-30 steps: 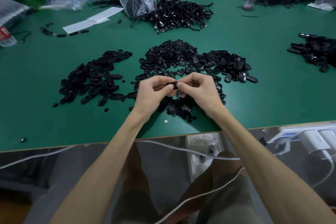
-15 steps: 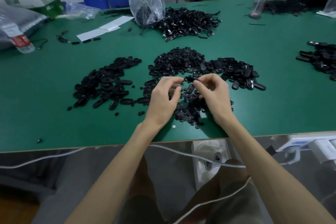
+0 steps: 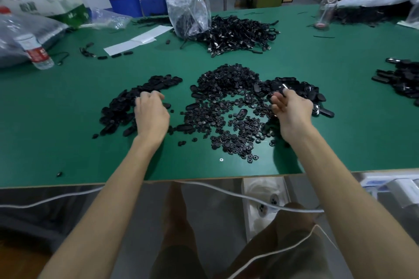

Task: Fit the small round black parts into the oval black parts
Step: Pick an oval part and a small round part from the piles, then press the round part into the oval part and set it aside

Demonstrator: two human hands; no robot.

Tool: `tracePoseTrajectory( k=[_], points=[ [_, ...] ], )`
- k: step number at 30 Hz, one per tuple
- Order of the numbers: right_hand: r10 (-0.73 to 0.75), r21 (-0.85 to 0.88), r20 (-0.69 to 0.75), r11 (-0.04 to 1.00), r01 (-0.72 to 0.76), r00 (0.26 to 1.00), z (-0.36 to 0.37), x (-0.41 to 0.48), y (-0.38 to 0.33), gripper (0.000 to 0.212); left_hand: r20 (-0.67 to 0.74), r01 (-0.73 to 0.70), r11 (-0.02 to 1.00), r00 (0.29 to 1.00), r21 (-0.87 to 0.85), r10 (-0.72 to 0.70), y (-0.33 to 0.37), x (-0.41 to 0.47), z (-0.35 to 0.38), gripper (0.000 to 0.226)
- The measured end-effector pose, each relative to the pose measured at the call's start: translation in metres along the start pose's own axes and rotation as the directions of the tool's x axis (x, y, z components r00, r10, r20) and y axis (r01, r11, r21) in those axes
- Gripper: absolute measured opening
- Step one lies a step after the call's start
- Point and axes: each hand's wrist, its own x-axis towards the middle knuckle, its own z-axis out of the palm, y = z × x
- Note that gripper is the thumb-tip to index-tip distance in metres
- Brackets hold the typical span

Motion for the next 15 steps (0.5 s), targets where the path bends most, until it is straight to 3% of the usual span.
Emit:
tracePoseTrajectory(
  k=[3,7,12,14,15],
  points=[
    [-0.006,-0.023,-0.061,1.000,0.005,0.998,-0.003,0.013,-0.010,0.014,-0.002,0.067,0.980,0.998,0.186,-0.068,-0.020,0.018,-0.001,0.041],
    [-0.013,-0.103,-0.136,0.995,-0.001,0.991,-0.015,0.030,-0.019,0.017,0.083,0.103,0.927,0.986,0.361,-0.142,-0.040,0.036,-0.001,0.014],
    [-0.036,-0.238,-0.168,0.971,-0.005,0.985,-0.026,0.039,-0.018,0.021,0.054,0.123,0.926,0.987,0.356,-0.152,-0.051,0.046,0.007,0.020],
    [-0.055,-0.321,-0.134,0.947,0.009,0.989,-0.030,0.040,-0.015,0.012,0.045,0.142,0.935,0.985,0.324,-0.166,-0.051,0.048,0.008,0.018],
    [-0.071,-0.362,-0.107,0.932,0.028,0.992,-0.031,0.039,-0.013,0.019,0.041,0.153,0.942,0.984,0.299,-0.173,-0.051,0.050,0.008,0.017]
  ],
)
